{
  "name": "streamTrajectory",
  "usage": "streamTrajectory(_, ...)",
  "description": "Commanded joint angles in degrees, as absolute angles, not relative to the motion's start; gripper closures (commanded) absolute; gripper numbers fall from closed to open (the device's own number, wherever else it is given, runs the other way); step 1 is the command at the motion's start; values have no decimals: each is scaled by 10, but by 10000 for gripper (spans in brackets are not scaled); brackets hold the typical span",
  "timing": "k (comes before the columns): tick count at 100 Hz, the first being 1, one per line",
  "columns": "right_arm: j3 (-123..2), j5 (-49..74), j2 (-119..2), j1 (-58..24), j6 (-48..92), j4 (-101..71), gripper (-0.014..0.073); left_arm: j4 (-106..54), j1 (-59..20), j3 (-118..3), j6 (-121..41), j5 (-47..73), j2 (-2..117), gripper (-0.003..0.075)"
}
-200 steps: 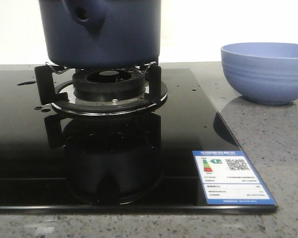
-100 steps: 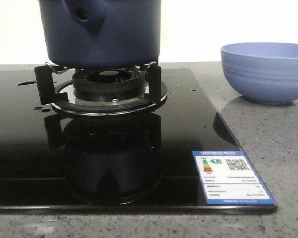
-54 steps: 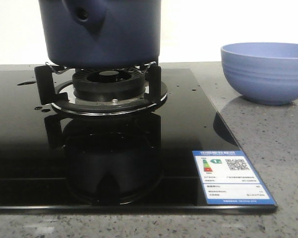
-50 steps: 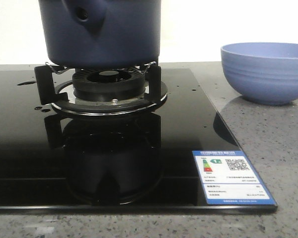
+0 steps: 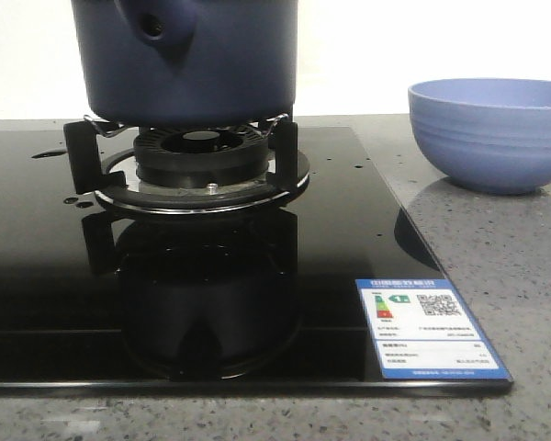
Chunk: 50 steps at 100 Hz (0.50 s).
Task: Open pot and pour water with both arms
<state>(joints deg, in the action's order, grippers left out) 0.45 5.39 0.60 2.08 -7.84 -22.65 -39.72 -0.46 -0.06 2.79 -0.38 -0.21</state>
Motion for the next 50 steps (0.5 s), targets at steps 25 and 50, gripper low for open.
streamTrajectory(25, -115, 121, -11, 20, -63, -251, 653, -421, -5, -103, -14, 71, -1, 741)
streamTrajectory(50, -299, 316, -176, 17, 29, -192, 654, -399, -5, -292, -196, 284, 129, 741)
